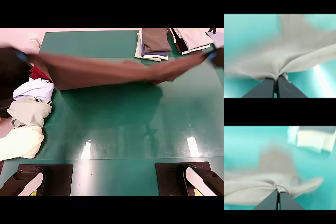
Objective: Fold the shirts.
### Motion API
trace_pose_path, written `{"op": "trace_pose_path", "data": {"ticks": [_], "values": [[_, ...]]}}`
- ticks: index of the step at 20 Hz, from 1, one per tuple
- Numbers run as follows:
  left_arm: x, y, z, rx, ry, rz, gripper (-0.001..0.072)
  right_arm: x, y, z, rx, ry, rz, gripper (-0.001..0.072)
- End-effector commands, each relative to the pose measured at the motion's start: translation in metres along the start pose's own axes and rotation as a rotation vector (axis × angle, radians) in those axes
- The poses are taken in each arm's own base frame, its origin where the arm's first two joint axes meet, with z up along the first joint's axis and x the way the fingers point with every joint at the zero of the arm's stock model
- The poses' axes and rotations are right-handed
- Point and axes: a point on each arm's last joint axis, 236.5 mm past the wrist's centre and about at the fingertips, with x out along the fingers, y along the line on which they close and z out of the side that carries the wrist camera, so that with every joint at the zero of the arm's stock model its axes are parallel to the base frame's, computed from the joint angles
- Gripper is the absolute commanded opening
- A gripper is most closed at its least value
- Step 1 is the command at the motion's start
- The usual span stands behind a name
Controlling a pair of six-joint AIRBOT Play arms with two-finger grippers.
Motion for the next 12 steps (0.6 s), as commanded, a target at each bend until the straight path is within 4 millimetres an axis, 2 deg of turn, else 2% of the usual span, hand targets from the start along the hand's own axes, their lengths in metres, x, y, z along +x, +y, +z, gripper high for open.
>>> {"op": "trace_pose_path", "data": {"ticks": [1, 3, 4, 5, 7, 9, 10, 12], "values": [[-0.108, -0.052, 0.095, 0.158, -0.335, -0.002, 0.0022, -0.115, 0.053, 0.082, -0.185, -0.302, -0.056, 0.0013], [-0.156, -0.075, 0.121, 0.188, -0.473, -0.015, 0.0022, -0.159, 0.054, 0.099, -0.213, -0.386, -0.154, 0.0013], [-0.172, -0.083, 0.128, 0.205, -0.520, -0.018, 0.0022, -0.176, 0.054, 0.103, -0.221, -0.409, -0.194, 0.0013], [-0.179, -0.086, 0.132, 0.211, -0.543, -0.019, 0.0022, -0.187, 0.053, 0.107, -0.225, -0.419, -0.222, 0.0012], [-0.177, -0.085, 0.131, 0.208, -0.538, -0.019, 0.0022, -0.200, 0.061, 0.113, -0.244, -0.424, -0.223, 0.0012], [-0.152, -0.073, 0.122, 0.180, -0.476, -0.014, 0.0022, -0.196, 0.060, 0.119, -0.238, -0.392, -0.216, 0.0011], [-0.128, -0.061, 0.113, 0.154, -0.417, -0.007, 0.0022, -0.185, 0.054, 0.119, -0.224, -0.357, -0.212, 0.0011], [-0.062, -0.028, 0.071, 0.081, -0.214, 0.006, 0.0023, -0.137, 0.031, 0.106, -0.164, -0.223, -0.191, 0.0011]]}}
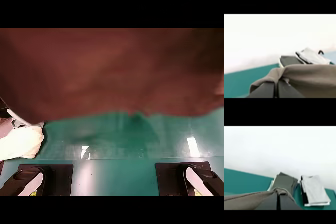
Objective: Fold the shirts.
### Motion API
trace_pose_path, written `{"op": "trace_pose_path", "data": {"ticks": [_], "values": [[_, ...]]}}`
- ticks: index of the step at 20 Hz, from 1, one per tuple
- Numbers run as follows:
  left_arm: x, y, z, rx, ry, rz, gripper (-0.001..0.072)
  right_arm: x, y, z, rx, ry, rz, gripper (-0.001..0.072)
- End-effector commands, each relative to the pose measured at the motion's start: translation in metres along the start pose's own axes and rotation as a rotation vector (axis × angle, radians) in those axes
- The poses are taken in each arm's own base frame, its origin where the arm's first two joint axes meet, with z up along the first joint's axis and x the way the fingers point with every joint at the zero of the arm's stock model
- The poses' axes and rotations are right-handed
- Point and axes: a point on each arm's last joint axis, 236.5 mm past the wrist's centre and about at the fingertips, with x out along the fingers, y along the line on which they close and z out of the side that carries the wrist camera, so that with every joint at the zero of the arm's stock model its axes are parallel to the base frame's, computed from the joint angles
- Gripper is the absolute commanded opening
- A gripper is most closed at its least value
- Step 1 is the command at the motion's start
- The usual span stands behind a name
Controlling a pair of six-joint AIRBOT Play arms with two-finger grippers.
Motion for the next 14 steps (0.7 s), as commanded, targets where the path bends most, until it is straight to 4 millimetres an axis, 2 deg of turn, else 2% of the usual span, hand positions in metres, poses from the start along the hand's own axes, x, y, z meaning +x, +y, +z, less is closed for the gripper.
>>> {"op": "trace_pose_path", "data": {"ticks": [1, 2, 3, 5, 7, 8, 9, 10, 12, 14], "values": [[0.056, 0.032, -0.090, -0.094, 0.266, 0.017, 0.0023, 0.051, -0.012, -0.049, 0.064, 0.206, 0.026, 0.0012], [0.080, 0.046, -0.134, -0.141, 0.384, 0.024, 0.0023, 0.079, -0.013, -0.080, 0.093, 0.303, 0.054, 0.0011], [0.099, 0.059, -0.175, -0.179, 0.487, 0.031, 0.0023, 0.109, -0.010, -0.121, 0.123, 0.425, 0.089, 0.0012], [0.132, 0.081, -0.267, -0.276, 0.701, 0.045, 0.0023, 0.155, -0.002, -0.213, 0.181, 0.688, 0.149, 0.0012], [0.150, 0.097, -0.358, -0.370, 0.903, 0.061, 0.0023, 0.185, 0.008, -0.300, 0.236, 0.919, 0.194, 0.0011], [0.156, 0.104, -0.401, -0.413, 0.993, 0.071, 0.0023, 0.195, 0.011, -0.336, 0.260, 1.006, 0.205, 0.0012], [0.163, 0.111, -0.435, -0.447, 1.055, 0.084, 0.0023, 0.207, 0.012, -0.371, 0.287, 1.075, 0.207, 0.0012], [0.169, 0.119, -0.465, -0.476, 1.112, 0.095, 0.0024, 0.219, 0.011, -0.399, 0.309, 1.118, 0.203, 0.0011], [0.186, 0.133, -0.503, -0.503, 1.143, 0.101, 0.0023, 0.244, 0.008, -0.434, 0.336, 1.143, 0.189, 0.0011], [0.204, 0.144, -0.521, -0.501, 1.135, 0.103, 0.0023, 0.272, 0.002, -0.443, 0.340, 1.110, 0.174, 0.0012]]}}
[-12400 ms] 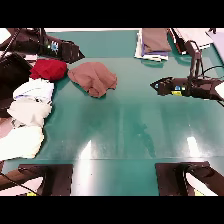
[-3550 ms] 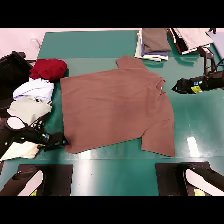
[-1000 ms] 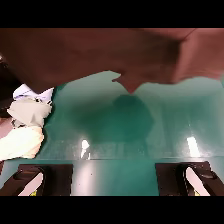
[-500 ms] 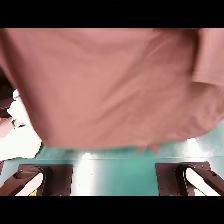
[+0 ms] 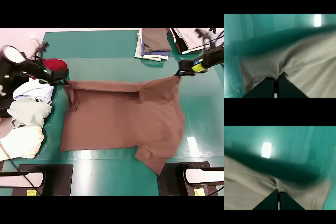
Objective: Fold the shirts.
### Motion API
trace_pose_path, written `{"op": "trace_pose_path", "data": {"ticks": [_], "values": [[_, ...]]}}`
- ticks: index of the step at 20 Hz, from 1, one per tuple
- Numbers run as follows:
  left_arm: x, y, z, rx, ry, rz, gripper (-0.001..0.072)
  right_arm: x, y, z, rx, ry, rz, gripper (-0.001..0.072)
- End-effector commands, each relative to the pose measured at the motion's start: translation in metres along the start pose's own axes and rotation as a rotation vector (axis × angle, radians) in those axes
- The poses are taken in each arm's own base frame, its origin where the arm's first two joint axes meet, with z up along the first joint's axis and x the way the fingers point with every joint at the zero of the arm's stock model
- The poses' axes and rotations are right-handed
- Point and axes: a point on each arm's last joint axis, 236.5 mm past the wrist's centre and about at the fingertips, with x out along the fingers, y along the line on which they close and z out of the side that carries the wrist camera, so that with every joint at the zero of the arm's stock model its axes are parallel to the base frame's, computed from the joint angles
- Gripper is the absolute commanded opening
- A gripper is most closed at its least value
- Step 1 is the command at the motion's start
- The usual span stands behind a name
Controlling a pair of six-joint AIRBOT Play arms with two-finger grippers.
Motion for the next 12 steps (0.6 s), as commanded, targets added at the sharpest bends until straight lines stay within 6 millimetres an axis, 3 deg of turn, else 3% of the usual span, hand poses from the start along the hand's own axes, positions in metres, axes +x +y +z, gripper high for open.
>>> {"op": "trace_pose_path", "data": {"ticks": [1, 3, 5, 8, 12], "values": [[0.054, 0.026, 0.006, -0.026, 0.043, 0.004, 0.0023, 0.052, -0.018, 0.020, 0.028, 0.011, -0.001, 0.0012], [0.047, 0.022, 0.024, 0.024, 0.002, 0.002, 0.0023, 0.045, -0.019, 0.038, 0.004, -0.024, -0.008, 0.0012], [0.031, 0.012, 0.037, 0.115, -0.017, -0.005, 0.0023, 0.030, -0.031, 0.039, -0.014, -0.025, -0.056, 0.0012], [0.022, 0.005, 0.025, 0.159, 0.051, -0.023, 0.0023, 0.024, -0.049, 0.001, -0.031, 0.063, -0.147, 0.0012], [0.042, 0.016, -0.017, 0.126, 0.179, -0.030, 0.0023, 0.040, -0.057, -0.052, -0.016, 0.134, -0.167, 0.0012]]}}
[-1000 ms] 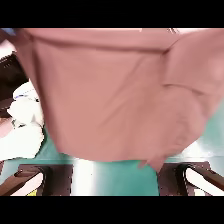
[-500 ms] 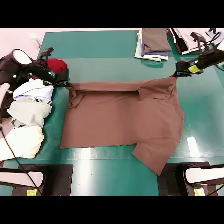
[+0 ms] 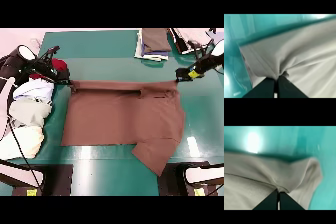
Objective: Fold the shirts.
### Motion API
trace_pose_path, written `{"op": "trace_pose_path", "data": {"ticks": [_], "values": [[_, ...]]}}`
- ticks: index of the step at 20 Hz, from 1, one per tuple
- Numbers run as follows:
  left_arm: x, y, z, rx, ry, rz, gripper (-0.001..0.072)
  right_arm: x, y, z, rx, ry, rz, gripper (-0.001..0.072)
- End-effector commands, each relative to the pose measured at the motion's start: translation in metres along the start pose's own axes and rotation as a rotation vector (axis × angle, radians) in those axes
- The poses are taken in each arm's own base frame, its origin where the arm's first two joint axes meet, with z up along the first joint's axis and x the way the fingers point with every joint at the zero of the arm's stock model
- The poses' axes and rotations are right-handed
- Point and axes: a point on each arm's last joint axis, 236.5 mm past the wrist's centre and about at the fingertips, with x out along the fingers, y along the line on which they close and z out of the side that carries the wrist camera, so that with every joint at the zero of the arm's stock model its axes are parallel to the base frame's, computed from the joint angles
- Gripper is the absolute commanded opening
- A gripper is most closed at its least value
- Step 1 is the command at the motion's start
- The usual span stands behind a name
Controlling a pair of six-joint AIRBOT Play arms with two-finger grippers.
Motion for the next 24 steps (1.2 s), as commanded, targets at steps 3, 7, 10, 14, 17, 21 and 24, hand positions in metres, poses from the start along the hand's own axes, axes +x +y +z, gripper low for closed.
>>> {"op": "trace_pose_path", "data": {"ticks": [3, 7, 10, 14, 17, 21, 24], "values": [[0.035, 0.009, -0.057, -0.049, 0.163, -0.024, 0.0024, 0.027, -0.007, -0.055, 0.013, 0.076, -0.025, 0.0013], [0.047, 0.014, -0.081, -0.102, 0.217, -0.025, 0.0395, 0.039, -0.007, -0.073, 0.068, 0.115, -0.025, 0.0270], [0.029, 0.011, -0.087, -0.146, 0.242, -0.021, 0.0600, 0.025, -0.004, -0.071, 0.061, 0.090, -0.026, 0.0344], [-0.016, 0.030, -0.132, -0.127, 0.248, 0.150, 0.0600, -0.021, 0.006, -0.078, 0.040, 0.021, -0.032, 0.0343], [-0.023, 0.026, -0.200, -0.149, 0.316, 0.173, 0.0601, -0.041, 0.012, -0.087, 0.031, -0.041, -0.039, 0.0343], [-0.010, 0.011, -0.278, -0.224, 0.417, 0.122, 0.0601, -0.048, 0.014, -0.098, 0.030, -0.058, -0.040, 0.0343], [0.007, -0.003, -0.297, -0.286, 0.422, 0.052, 0.0601, -0.047, 0.024, -0.102, 0.042, -0.073, 0.000, 0.0343]]}}
